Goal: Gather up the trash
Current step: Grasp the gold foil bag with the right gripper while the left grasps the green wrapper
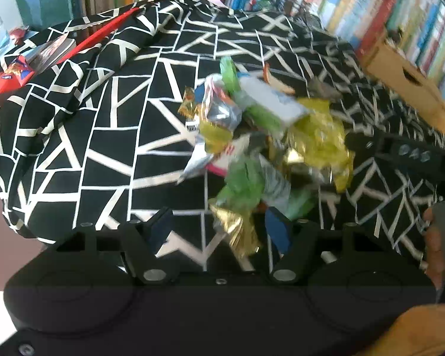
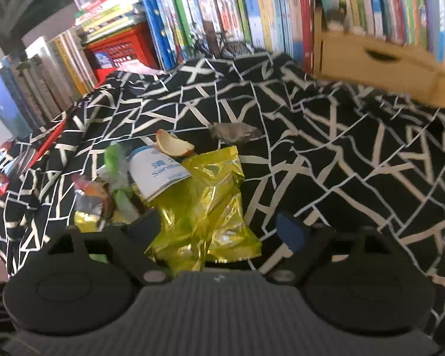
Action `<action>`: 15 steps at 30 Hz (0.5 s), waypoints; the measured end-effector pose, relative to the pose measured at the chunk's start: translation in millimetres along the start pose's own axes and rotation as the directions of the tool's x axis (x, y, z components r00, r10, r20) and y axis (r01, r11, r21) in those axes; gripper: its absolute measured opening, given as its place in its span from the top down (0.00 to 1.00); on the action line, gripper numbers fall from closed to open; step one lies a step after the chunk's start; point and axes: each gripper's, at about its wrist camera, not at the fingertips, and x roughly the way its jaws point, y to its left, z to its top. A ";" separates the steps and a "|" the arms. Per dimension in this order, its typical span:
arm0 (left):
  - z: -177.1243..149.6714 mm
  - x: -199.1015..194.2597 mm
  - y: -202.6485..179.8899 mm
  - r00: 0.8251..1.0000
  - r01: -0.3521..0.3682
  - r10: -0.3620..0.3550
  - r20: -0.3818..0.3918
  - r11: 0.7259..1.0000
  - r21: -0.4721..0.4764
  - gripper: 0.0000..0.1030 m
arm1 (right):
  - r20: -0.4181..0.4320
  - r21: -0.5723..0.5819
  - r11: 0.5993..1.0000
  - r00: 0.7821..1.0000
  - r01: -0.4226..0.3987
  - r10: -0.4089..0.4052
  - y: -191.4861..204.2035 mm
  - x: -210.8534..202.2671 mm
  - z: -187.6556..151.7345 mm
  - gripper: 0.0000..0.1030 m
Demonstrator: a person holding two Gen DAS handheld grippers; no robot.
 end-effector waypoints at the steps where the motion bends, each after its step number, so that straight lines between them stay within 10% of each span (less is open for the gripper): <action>1: 4.3 1.1 -0.6 1.000 0.011 -0.011 0.001 1.000 -0.014 0.37 | -0.013 0.008 1.000 1.000 -0.007 0.007 -1.3 8.1 2.3 0.16; 15: 22.5 35.3 -21.4 0.998 0.065 -0.065 0.007 0.997 -0.040 0.56 | -0.142 0.009 0.995 0.985 -0.099 0.099 -7.3 76.2 3.9 0.38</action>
